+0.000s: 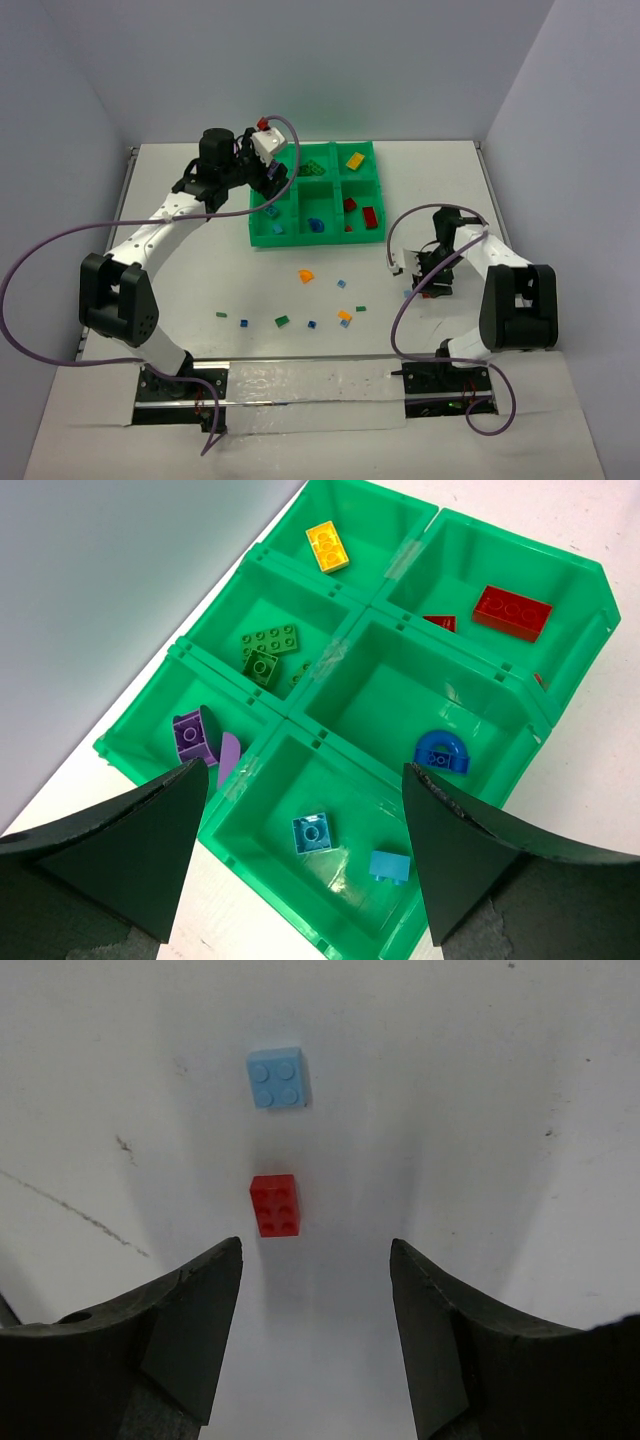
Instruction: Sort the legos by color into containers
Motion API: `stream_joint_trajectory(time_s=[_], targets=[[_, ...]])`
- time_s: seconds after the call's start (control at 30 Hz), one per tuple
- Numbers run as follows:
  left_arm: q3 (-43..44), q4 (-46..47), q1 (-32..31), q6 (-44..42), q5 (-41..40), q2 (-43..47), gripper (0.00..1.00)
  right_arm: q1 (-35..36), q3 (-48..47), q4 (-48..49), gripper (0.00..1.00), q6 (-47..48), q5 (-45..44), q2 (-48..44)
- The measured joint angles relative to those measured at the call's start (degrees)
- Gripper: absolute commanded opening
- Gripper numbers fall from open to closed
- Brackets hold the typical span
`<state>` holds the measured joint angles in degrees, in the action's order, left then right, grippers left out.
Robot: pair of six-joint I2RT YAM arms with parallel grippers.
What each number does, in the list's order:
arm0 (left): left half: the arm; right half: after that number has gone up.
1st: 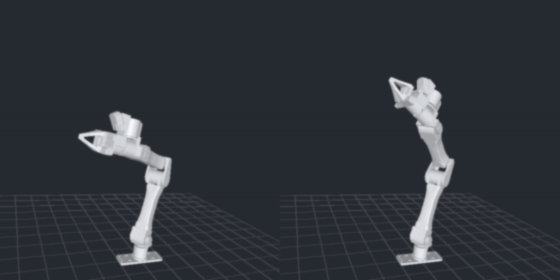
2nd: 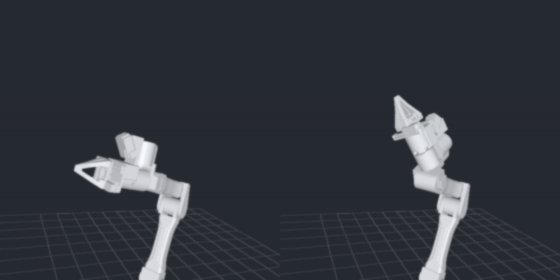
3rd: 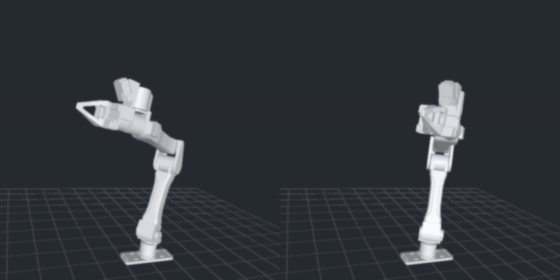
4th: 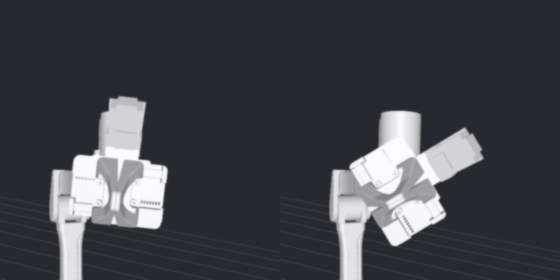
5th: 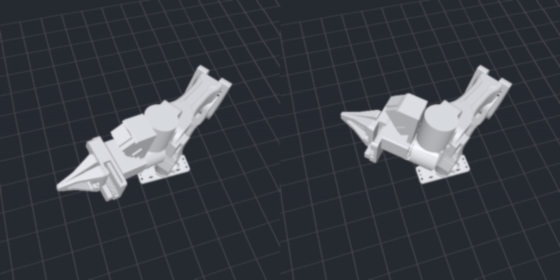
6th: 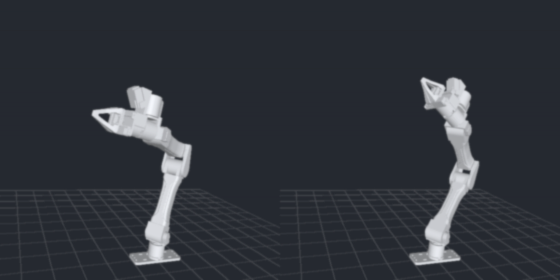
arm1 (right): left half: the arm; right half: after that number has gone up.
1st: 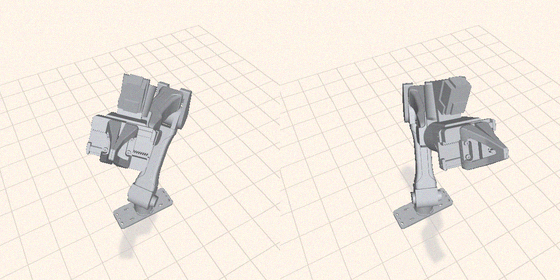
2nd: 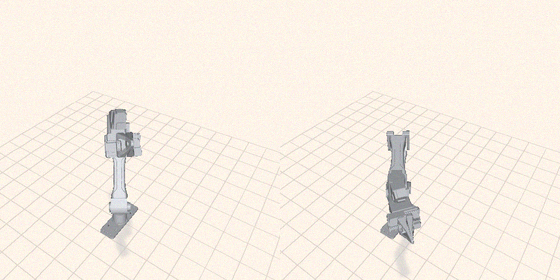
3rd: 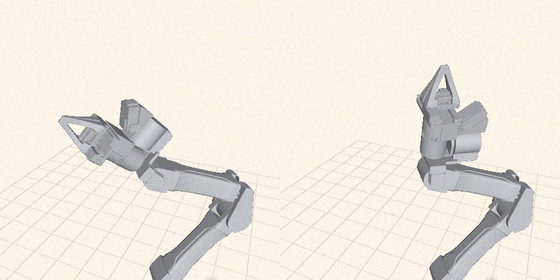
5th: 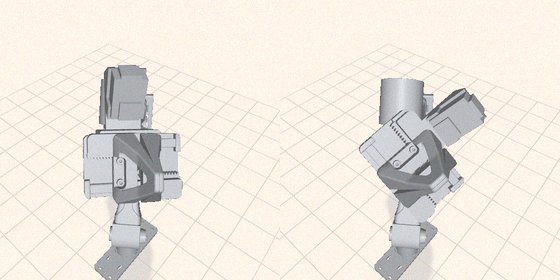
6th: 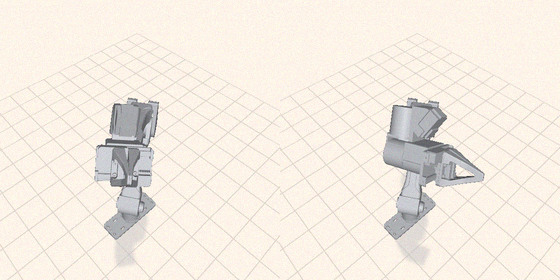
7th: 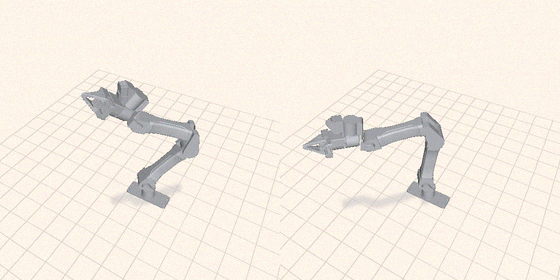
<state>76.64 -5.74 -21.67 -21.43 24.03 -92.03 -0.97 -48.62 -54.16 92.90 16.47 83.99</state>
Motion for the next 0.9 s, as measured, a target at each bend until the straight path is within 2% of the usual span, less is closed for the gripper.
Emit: stream_joint_trajectory(time_s=[0.3,0.77,0.83,0.9], targets=[[-0.07,-0.09,0.04,0.02,-0.33,0.0,0.88,-0.02,1.36,3.98,0.68,3.62,-0.55,0.98],[-0.07,-0.53,0.04,0.0,-0.7,-0.01,0.88,0.21,3.58,0.85,0.67,5.85,0.81,0.9],[-0.07,-0.61,0.04,0.0,-0.68,-0.02,0.88,0.31,3.74,0.43,0.65,5.84,1.1,0.86],[-0.06,-0.73,0.04,0.0,-0.7,-0.02,0.88,0.35,3.86,0.4,0.58,5.74,1.34,0.81]])
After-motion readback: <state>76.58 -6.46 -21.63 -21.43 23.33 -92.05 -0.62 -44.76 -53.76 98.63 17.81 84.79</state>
